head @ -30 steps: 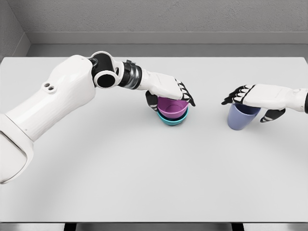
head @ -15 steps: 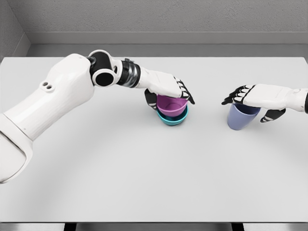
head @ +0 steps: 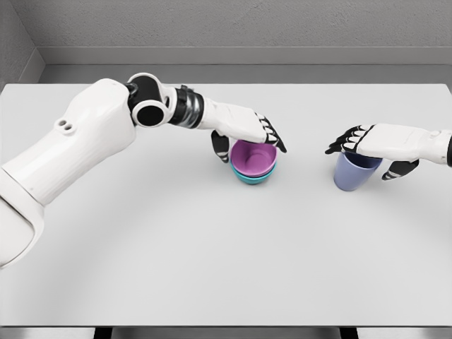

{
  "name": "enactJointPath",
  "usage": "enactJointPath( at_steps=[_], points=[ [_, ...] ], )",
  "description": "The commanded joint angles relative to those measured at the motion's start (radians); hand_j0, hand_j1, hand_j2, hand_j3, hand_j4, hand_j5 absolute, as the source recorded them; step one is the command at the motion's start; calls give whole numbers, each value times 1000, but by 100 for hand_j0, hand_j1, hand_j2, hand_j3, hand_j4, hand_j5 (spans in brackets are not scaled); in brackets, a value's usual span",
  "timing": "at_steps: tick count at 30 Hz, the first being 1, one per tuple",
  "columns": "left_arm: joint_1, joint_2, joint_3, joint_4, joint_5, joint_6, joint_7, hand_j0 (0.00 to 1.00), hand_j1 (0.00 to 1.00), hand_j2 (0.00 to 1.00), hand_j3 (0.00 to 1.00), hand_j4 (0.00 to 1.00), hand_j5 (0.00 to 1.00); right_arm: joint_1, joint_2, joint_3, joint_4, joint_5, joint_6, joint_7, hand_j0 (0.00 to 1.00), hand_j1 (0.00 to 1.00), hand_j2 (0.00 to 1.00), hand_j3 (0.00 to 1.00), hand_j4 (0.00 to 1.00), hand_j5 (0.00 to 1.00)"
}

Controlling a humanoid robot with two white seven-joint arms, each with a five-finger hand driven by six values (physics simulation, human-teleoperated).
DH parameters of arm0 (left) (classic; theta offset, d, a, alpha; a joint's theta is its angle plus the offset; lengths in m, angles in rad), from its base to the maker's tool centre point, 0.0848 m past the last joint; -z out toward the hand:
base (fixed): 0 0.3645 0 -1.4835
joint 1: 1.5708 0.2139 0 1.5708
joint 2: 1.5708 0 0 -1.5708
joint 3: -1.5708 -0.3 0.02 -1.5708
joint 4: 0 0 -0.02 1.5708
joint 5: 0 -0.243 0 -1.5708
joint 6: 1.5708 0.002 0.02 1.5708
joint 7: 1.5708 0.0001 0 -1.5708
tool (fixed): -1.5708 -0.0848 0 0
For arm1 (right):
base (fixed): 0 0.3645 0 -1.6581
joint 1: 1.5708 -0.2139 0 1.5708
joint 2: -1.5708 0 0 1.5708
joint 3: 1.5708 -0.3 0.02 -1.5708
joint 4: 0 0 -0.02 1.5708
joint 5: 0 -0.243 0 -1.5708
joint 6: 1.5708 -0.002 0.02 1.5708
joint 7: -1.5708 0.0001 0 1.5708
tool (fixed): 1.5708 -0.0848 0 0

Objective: Stacking bowl and cup with both arms

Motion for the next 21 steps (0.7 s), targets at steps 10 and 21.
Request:
enactJointPath(
  at_steps=[10, 21],
  points=[
    [-17, 355, 213, 2, 267, 3, 0, 100, 100, 100, 100, 100, 100, 0, -1, 0, 0, -5, 2, 0, 100, 100, 100, 100, 100, 100],
    [192, 535, 299, -70, 324, 3, 0, 100, 100, 100, 100, 100, 100, -8, 8, 6, 0, -5, 2, 0, 89, 89, 89, 89, 89, 89]
  ],
)
